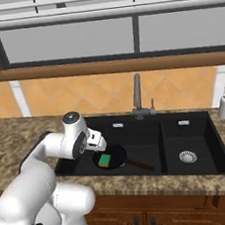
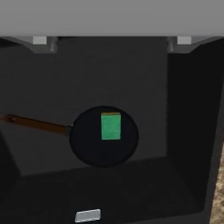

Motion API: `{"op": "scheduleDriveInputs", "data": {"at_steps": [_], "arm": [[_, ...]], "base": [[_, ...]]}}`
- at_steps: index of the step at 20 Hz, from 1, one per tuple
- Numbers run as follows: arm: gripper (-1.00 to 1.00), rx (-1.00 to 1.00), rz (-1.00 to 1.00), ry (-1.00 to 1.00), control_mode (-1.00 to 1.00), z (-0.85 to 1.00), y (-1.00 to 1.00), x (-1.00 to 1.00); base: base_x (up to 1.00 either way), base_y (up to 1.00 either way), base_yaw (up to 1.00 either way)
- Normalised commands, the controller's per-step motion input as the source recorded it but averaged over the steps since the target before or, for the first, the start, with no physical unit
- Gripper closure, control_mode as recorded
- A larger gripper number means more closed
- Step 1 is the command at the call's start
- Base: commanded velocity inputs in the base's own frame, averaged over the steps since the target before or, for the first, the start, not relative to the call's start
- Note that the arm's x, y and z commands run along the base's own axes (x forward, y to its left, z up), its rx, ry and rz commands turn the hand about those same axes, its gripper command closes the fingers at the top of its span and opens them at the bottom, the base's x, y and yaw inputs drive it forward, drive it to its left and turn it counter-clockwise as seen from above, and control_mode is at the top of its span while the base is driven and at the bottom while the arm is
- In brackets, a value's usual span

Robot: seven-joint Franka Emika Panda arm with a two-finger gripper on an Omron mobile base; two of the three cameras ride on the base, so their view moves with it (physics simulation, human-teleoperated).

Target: Pick the pan and sponge and place them into the sink. Then turn on the water.

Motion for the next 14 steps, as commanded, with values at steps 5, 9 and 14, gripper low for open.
{"op": "scheduleDriveInputs", "data": {"at_steps": [5, 9, 14], "arm": [[-1.0, 0.0, 0.0, 0.0, 1.0, 0.0, 0.0, 0.0], [-1.0, 0.0, 0.0, 0.0, 1.0, 0.0, 0.0, 0.0], [-1.0, 0.0, 0.0, 0.0, 1.0, 0.0, 0.0, 0.0]], "base": [[-0.6, -0.98, 0.0], [-0.01, -0.92, 0.01], [0.46, -0.61, 0.19]]}}
